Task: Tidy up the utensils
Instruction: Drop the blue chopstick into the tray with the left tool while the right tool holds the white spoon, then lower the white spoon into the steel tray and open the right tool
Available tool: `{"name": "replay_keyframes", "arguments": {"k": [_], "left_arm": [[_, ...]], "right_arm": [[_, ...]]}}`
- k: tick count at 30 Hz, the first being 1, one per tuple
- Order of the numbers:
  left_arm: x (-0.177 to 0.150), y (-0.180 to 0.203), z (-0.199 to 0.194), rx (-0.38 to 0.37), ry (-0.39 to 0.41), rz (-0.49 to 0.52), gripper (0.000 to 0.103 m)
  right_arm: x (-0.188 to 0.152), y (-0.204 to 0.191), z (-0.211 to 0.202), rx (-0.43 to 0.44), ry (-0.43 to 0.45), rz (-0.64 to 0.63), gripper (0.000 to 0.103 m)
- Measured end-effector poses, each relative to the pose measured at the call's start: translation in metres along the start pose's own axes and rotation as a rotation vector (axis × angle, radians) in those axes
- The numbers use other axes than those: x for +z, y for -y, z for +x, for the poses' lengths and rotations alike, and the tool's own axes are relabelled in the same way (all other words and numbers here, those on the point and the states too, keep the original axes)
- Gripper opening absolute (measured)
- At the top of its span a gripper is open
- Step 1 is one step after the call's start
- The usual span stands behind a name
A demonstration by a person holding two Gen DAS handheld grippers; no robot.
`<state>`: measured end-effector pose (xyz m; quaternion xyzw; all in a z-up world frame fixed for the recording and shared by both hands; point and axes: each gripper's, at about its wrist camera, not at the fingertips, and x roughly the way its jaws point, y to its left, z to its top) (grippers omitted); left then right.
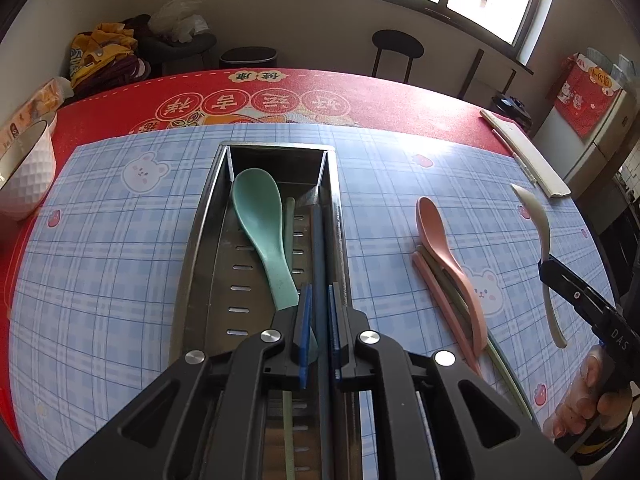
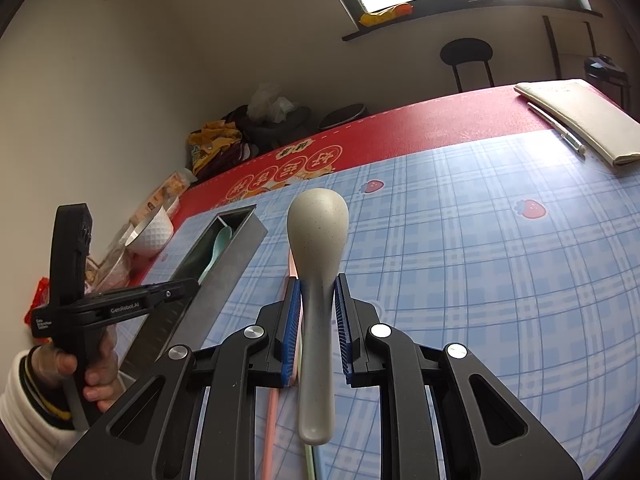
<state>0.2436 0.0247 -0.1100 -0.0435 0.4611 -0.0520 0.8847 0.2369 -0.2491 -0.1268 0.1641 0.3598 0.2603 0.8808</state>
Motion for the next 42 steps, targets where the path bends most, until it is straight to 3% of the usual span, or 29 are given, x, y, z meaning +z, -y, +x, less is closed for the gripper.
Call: {"name": "replay_keyframes", "arguments": {"k": [4,12,14,17,20,24,29,33,42], "left_arm": [[-0.005,0.0,-0.021,0.009,0.087,0.044,0.038],[-0.05,0.018,-0.056,0.082,0.301,0.256,0.072],[-0.056,0.021,-0.059,0.107,0.339,0.299,0.09],[-0.06,0.016,-0.066,0.11,0.383,0.333,0.097],[-0.064,0.001,-0.072,0.118,0.42,0.308,0.097],[-0.061,-0.03,-0.081,0.067,0.443,0.205,0.097],[-0.056,-0.063,-0.086,0.051,0.432,0.041,0.097],[-0.057,-0.072,-0.085,0.143,0.44,0.01,0.097],[-0.054,-0.087,-0.082,0.176,0.423,-0.039,0.097]], "right_arm": [[0.0,-0.001,0.003,0.001,-0.007,0.001,0.017],[-0.004,-0.01,0.009,-0.006,-0.019,-0.021,0.017],[-0.006,-0.014,0.011,-0.014,-0.022,-0.035,0.017],[-0.007,-0.015,0.012,-0.017,-0.025,-0.032,0.017],[-0.006,-0.021,0.008,-0.027,-0.009,-0.055,0.018],[-0.006,-0.029,0.004,-0.059,0.002,-0.072,0.018],[-0.007,-0.042,0.021,-0.083,-0.058,-0.045,0.018],[0.005,-0.058,0.032,-0.056,-0.081,-0.004,0.018],[0.041,-0.114,0.08,-0.053,-0.169,0.011,0.018]]}}
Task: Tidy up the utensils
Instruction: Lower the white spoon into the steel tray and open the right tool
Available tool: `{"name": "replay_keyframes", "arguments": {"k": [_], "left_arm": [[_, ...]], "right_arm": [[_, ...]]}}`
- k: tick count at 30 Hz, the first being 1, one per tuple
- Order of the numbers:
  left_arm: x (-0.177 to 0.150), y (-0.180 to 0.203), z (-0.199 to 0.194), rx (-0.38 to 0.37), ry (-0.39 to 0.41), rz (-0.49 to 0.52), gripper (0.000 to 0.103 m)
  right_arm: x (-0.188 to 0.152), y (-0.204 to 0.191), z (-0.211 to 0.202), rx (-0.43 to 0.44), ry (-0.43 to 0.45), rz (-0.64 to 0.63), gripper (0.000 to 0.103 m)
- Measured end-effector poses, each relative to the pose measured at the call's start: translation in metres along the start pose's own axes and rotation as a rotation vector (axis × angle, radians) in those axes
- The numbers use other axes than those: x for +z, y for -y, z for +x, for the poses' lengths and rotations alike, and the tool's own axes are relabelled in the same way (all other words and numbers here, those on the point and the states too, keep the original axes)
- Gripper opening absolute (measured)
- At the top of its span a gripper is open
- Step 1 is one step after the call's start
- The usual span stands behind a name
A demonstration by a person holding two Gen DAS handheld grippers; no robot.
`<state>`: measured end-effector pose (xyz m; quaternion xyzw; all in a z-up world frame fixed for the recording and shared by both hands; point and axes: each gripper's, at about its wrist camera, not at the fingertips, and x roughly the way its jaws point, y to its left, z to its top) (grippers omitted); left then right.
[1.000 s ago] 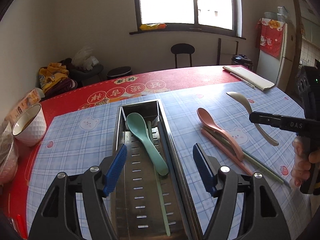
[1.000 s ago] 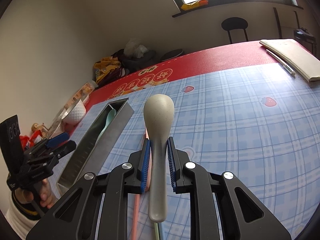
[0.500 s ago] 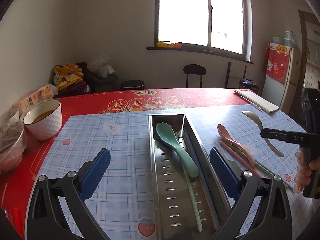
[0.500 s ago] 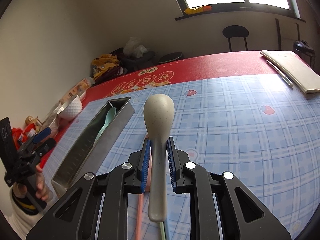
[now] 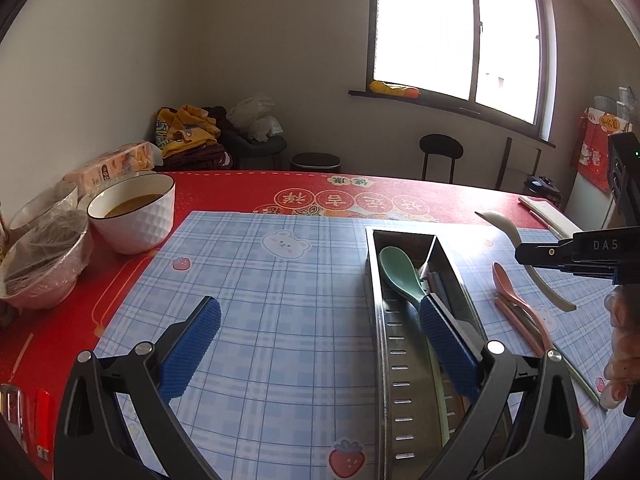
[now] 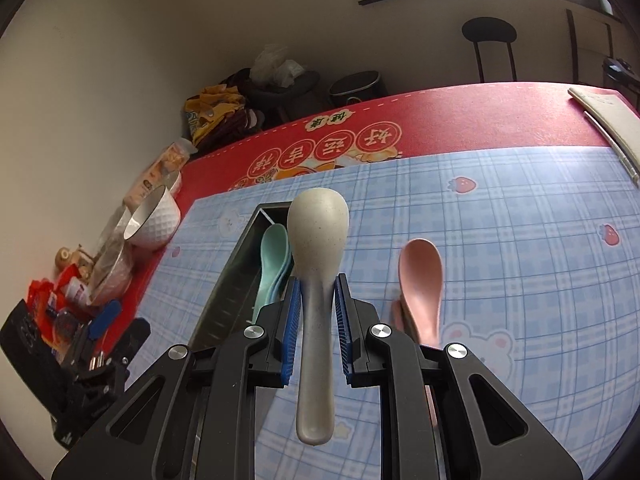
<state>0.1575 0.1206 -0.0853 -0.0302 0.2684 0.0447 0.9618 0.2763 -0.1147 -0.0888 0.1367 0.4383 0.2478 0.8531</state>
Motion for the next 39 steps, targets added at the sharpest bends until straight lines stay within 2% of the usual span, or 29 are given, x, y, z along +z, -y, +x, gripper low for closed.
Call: {"name": "replay_keyframes", "arguments": {"k": [3,7,11,22,32,39], "left_arm": [[0.001,-0.012,0.005,0.004,-0.017,-0.046,0.097],[0.001,-0.024,0.006,0.046,-0.018,-0.087,0.097],[0.002,-0.034,0.006,0.046,-0.019,-0.136,0.097],[0.005,-0.034,0.003,0.035,-0.015,-0.152,0.097],[0.005,-0.033,0.002,0.028,-0.014,-0.156,0.097],[0.005,-0.029,0.001,0.01,-0.002,-0.152,0.097]], "right_arm": [[0.01,-0.017,0.017,-0.004,-0.029,0.004,0.018],[0.017,-0.035,0.04,-0.027,-0.065,0.013,0.018],[0.016,-0.052,0.061,-0.059,-0.099,-0.018,0.018],[0.01,-0.057,0.091,-0.124,-0.145,-0.028,0.019],[0.012,-0.058,0.08,-0.135,-0.108,-0.056,0.019],[0.006,-0.059,0.045,-0.177,0.002,-0.178,0.019]]}}
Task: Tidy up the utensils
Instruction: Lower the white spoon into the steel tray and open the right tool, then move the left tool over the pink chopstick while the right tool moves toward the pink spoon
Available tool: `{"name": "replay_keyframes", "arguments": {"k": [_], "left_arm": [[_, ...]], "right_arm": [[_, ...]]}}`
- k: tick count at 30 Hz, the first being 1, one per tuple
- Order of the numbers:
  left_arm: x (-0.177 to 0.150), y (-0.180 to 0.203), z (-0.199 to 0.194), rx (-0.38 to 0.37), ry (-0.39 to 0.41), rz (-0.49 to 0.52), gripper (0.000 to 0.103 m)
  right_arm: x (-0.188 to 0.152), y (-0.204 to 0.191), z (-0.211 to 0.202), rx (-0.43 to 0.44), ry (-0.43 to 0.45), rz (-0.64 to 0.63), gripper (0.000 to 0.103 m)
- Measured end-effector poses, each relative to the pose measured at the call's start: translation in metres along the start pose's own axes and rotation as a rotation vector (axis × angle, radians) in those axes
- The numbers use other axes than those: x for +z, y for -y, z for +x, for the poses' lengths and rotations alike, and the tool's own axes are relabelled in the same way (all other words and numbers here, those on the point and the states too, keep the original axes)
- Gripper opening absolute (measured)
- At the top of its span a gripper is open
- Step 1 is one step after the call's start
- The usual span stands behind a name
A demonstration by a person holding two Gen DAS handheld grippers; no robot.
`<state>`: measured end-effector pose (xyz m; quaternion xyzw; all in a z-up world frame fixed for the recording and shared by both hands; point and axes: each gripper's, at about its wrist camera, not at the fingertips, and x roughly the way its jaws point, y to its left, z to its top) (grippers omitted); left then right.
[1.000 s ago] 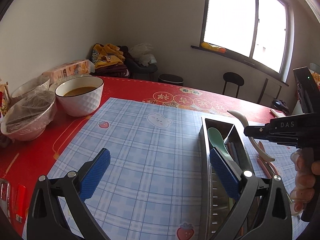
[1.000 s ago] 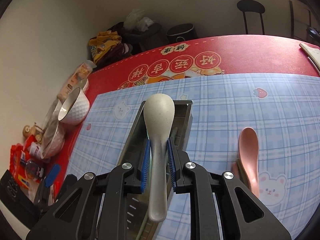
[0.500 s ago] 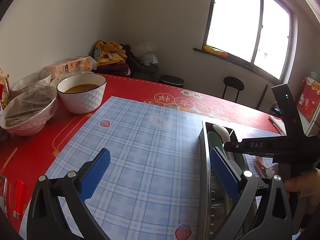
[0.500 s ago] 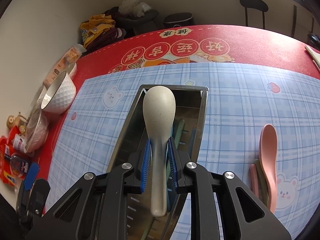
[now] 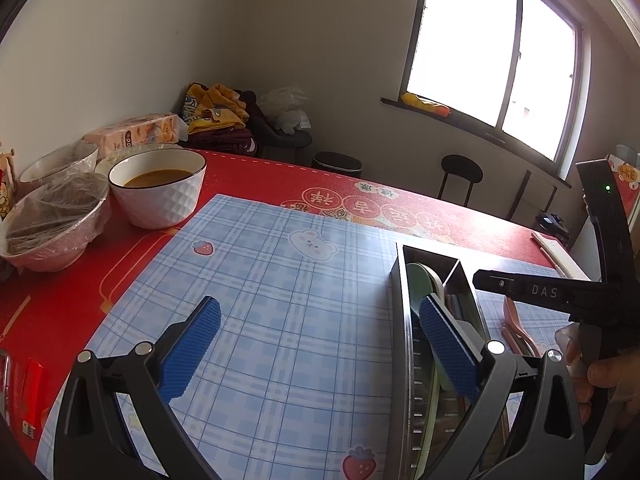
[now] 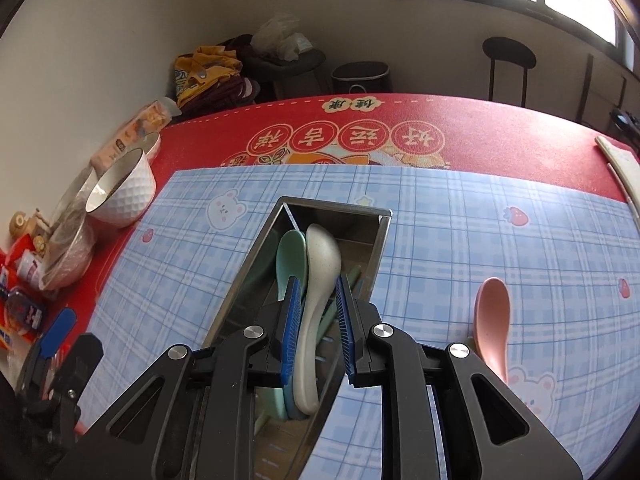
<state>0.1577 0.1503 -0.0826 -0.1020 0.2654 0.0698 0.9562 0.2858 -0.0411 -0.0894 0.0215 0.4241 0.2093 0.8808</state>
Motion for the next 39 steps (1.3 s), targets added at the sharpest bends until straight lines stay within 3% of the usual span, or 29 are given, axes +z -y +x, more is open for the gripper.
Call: {"name": "replay_keyframes", "arguments": {"k": [5,13,17,22,24,30,31,32,35,39], "left_arm": [[-0.001,0.008,-0.007,-0.037,0.036,0.016,0.097],[-0.003,0.026,-0.02,-0.011,0.087,0.049,0.097],[-0.001,0.044,-0.028,0.035,0.101,0.067,0.097],[-0.011,0.1,-0.047,0.105,0.108,0.182,0.097],[-0.017,0.125,-0.049,0.084,0.085,0.224,0.097],[-0.037,0.19,-0.047,0.002,0.029,0.287,0.095],[-0.042,0.199,-0.044,-0.011,0.015,0.292,0.085],[-0.045,0.206,-0.04,-0.028,-0.006,0.296,0.068],[-0.054,0.22,-0.022,-0.079,-0.101,0.269,0.042],[-0.068,0.235,-0.005,-0.087,-0.17,0.287,0.028]], "right_arm": [[-0.016,0.027,-0.031,-0.011,0.096,-0.047,0.019],[-0.057,0.097,-0.069,-0.065,0.182,-0.096,0.019],[-0.075,0.129,-0.079,-0.04,0.204,-0.078,0.019],[-0.088,0.158,-0.082,-0.018,0.224,-0.005,0.019],[-0.088,0.162,-0.083,-0.054,0.198,0.001,0.019],[-0.093,0.175,-0.086,0.015,0.193,0.095,0.019],[-0.094,0.175,-0.084,0.004,0.19,0.098,0.019],[-0.095,0.175,-0.082,-0.002,0.181,0.101,0.019],[-0.097,0.176,-0.074,-0.008,0.147,0.117,0.019],[-0.098,0.178,-0.073,-0.004,0.145,0.138,0.019]]}}
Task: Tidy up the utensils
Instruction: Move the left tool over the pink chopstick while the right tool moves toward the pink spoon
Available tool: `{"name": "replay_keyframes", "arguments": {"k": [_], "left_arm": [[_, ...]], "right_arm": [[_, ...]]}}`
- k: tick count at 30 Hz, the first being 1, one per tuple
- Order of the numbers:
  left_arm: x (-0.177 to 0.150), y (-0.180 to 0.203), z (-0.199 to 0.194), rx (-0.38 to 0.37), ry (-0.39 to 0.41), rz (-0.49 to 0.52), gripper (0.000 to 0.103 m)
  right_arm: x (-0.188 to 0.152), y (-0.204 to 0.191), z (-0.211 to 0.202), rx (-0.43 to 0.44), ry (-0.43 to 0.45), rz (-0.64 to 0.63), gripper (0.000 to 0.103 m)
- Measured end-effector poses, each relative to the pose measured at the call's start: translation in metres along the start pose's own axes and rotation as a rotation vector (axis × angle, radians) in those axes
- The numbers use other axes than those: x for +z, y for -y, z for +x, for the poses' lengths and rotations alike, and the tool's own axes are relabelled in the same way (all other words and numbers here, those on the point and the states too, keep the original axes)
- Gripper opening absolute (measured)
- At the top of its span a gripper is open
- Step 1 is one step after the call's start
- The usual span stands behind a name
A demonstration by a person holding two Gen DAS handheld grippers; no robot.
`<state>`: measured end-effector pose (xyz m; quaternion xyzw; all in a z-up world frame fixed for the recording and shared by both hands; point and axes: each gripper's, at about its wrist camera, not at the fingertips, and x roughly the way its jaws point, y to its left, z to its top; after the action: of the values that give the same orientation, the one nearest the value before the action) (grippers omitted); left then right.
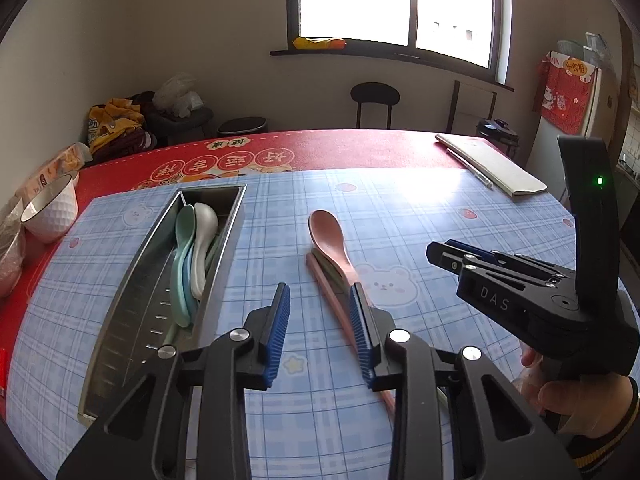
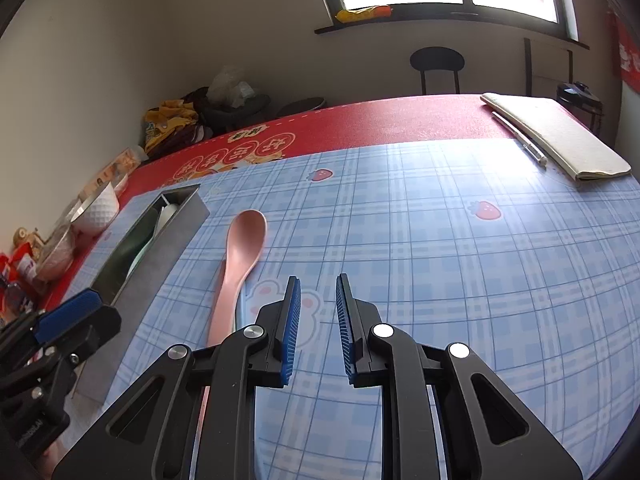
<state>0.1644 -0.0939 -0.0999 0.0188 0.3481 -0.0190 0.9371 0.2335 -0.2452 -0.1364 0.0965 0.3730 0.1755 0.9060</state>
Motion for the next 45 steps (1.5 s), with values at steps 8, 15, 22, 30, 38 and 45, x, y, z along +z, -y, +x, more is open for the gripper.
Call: {"name": "replay_keyframes", "arguments": {"k": [8,15,22,30,38,45], "left_arm": [[-0.012,0.002,0.03,-0.026,-0.101,-0.023,0.019],[-0.018,0.005,0.045,-0.021,-0.154,-0.007,0.019],[-0.016,0.014,0.05,-0.043,-0.169,0.028,0.019],[-0.02,0.017,0.06,-0.048,-0.204,0.031,0.019],[-0.026,0.014,0.05,-0.046,-0.239,0.065,0.019],[-0.034,0.006,0.039,-0.047,-0.265,0.086,0.018]], "right_arm": [[0.0,0.01,0.002,0.006,-0.01,0.059,0.019],[-0.001,0.011,0.001,0.009,-0.012,0.072,0.019],[-0.001,0.012,0.001,0.011,-0.014,0.079,0.019],[-0.001,0.012,0.003,0.013,-0.02,0.086,0.019],[-0.001,0.015,0.003,0.019,-0.025,0.1,0.019],[-0.001,0.014,0.003,0.02,-0.022,0.099,0.019]]}}
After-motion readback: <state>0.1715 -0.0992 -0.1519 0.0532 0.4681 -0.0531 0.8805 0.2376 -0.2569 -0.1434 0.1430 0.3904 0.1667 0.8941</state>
